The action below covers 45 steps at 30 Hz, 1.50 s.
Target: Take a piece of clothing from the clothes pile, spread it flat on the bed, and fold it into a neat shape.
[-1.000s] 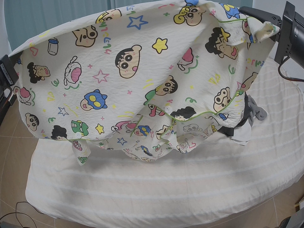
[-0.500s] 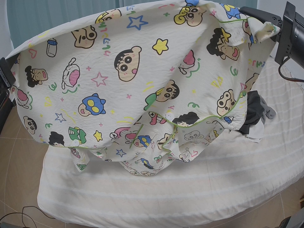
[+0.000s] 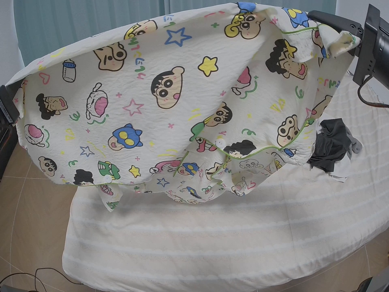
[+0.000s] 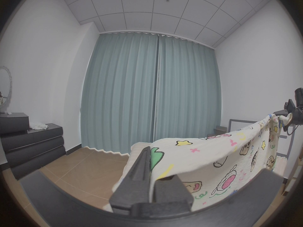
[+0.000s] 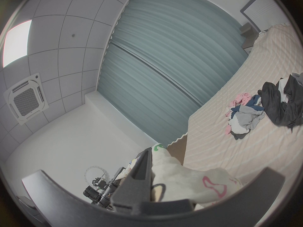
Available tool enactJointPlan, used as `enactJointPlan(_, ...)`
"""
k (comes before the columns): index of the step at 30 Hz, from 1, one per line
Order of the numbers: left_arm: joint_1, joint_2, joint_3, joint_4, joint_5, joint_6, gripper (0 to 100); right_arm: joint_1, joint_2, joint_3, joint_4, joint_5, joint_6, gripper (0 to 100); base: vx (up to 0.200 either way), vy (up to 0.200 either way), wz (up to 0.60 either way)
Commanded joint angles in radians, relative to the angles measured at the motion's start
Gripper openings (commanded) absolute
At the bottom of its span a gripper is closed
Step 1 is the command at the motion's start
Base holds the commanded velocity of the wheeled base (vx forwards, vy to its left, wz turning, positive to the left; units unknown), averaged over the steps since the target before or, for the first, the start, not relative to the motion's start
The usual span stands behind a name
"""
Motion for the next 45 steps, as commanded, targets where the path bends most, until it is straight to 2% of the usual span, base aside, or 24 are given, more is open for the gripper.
enactJointPlan(1, 0.0, -0.002, 0.008, -0.001, 0.0, 0.0, 0, 0.0, -0.008, 0.006, -0.001, 0.0, -0.001, 0, -0.2, 0.0, 0.0)
enactJointPlan(18, 0.0, -0.014, 0.017, 0.001, 0.0, 0.001, 0, 0.001, -0.068, 0.015, 0.006, 0.002, -0.003, 0, -0.2, 0.0, 0.0)
enactJointPlan(22, 0.0, -0.03, 0.02, 0.004, 0.023, 0.004, 0, 0.003, -0.088, 0.018, 0.008, 0.011, -0.003, 0, -0.2, 0.0, 0.0)
enactJointPlan(29, 0.0, -0.06, 0.079, 0.019, 0.029, 0.026, 0, 0.001, -0.112, 0.017, 0.019, 0.029, -0.006, 0, -0.143, 0.0, 0.0)
enactJointPlan(31, -0.002, -0.079, 0.102, 0.059, 0.029, 0.026, 0, 0.001, -0.12, 0.017, 0.04, 0.029, -0.006, 0, 0.0, 0.0, 0.0)
enactJointPlan(39, -0.006, -0.178, 0.109, 0.426, 0.02, 0.011, 0, -0.006, -0.137, 0.037, 0.232, 0.049, -0.003, 0, 0.0, 0.0, 0.0)
enactJointPlan(42, -0.006, -0.178, 0.137, 0.492, 0.02, -0.019, 0, -0.006, -0.129, 0.091, 0.24, 0.048, -0.004, 0, 0.0, 0.0, 0.0)
enactJointPlan(45, -0.008, -0.169, 0.164, 0.501, 0.019, -0.043, 0, -0.006, -0.117, 0.133, 0.24, 0.048, -0.004, 0, 0.0, 0.0, 0.0)
